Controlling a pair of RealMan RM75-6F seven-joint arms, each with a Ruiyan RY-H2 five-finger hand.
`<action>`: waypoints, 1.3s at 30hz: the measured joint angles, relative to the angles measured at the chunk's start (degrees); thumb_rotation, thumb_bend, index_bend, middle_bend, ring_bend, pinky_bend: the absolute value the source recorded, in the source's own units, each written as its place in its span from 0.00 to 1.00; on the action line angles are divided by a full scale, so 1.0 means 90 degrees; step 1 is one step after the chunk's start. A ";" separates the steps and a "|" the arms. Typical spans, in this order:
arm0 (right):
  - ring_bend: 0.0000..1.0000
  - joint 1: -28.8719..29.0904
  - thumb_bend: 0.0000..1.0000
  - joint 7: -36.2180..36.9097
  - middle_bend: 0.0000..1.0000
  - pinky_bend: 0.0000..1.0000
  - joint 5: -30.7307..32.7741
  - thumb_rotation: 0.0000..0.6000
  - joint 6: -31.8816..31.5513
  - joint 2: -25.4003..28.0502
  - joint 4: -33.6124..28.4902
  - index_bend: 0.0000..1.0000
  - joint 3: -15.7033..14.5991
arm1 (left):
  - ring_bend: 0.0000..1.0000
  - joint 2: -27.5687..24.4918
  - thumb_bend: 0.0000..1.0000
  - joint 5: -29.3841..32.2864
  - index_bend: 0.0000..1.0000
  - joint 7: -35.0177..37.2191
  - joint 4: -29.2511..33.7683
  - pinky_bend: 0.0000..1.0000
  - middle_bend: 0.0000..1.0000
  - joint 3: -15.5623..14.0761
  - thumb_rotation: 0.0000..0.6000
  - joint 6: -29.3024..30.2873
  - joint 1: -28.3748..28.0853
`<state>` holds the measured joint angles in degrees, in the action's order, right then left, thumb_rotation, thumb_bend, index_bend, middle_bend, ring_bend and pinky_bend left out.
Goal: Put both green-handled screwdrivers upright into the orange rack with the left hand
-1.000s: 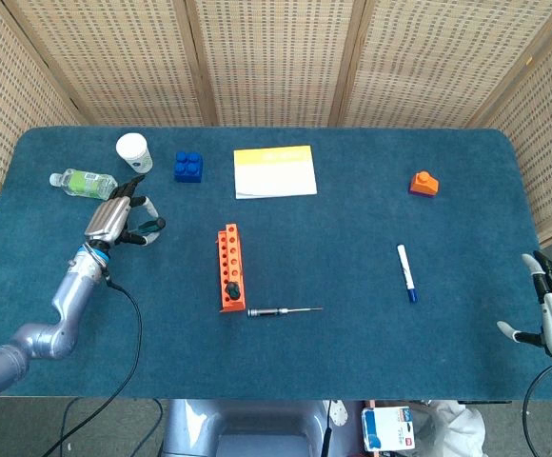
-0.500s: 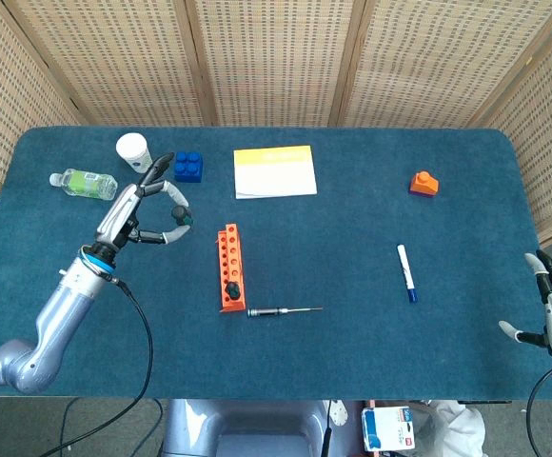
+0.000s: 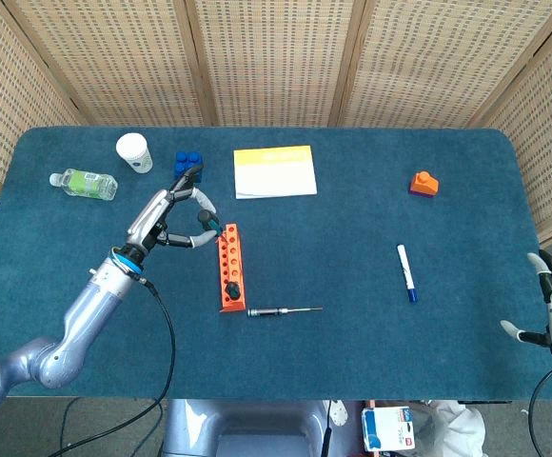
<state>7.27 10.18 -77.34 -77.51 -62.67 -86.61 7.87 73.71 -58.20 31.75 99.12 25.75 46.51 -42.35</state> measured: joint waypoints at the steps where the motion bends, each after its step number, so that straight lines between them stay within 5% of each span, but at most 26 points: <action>1: 0.00 0.0001 0.00 0.0013 0.00 0.00 0.0006 1.00 0.0004 0.0002 0.0001 0.00 0.0004 | 0.00 0.0001 0.38 0.0048 0.68 0.0000 -0.0005 0.00 0.00 0.0002 1.00 -0.0042 -0.0021; 39: 0.00 -0.0004 0.00 0.0140 0.00 0.00 0.0034 1.00 0.0032 0.0047 0.0022 0.00 0.0026 | 0.00 0.0531 0.39 0.0812 0.68 -0.0511 -0.0376 0.00 0.00 -0.0064 1.00 -0.0157 -0.0450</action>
<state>7.23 11.43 -77.03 -77.22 -62.24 -86.41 8.10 78.49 -50.89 27.16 95.74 25.17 45.09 -46.40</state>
